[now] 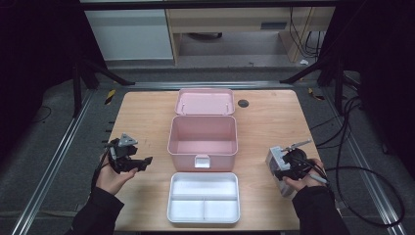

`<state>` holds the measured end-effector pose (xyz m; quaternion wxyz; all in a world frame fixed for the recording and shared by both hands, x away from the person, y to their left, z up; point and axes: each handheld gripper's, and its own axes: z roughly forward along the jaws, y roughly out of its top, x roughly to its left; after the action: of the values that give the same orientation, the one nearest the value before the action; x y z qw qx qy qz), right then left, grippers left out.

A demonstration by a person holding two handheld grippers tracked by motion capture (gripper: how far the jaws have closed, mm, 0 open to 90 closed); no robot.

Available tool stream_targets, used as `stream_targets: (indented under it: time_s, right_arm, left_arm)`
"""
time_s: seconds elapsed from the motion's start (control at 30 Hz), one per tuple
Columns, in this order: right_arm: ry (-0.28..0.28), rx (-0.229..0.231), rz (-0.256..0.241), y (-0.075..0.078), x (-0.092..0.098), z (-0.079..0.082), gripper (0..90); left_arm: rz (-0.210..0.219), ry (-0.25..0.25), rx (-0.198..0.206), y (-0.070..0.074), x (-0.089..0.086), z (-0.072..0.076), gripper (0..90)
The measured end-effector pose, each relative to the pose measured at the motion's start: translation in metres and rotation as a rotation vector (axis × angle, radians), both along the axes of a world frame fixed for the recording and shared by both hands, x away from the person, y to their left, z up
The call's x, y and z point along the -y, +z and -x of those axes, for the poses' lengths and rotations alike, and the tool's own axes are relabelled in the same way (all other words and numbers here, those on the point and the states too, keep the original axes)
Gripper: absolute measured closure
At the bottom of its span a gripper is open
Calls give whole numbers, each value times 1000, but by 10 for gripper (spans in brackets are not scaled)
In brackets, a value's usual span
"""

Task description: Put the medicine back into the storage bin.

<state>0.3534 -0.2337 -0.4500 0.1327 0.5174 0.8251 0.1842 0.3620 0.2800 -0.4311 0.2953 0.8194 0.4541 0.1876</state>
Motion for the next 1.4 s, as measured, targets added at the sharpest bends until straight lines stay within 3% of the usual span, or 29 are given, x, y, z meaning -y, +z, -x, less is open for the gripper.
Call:
stream_targets:
  time_s: [0.23, 0.5, 0.97, 1.4]
  right_arm:
    - [-19, -51, -11, -6, 0, -3, 528]
    - [-41, -73, -1, -3, 0, -6, 561]
    - [-26, 29, -68, 32, 1, -7, 562]
    - [5, 118, -107, 79, -8, -21, 563]
  left_arm:
    - [-1, 2, -4, -2, 0, -1, 308]
    - [-3, -2, 1, -2, 0, -1, 316]
    - [-9, -12, -7, -2, 1, 0, 318]
    - [-13, -12, -13, -4, 1, 0, 328]
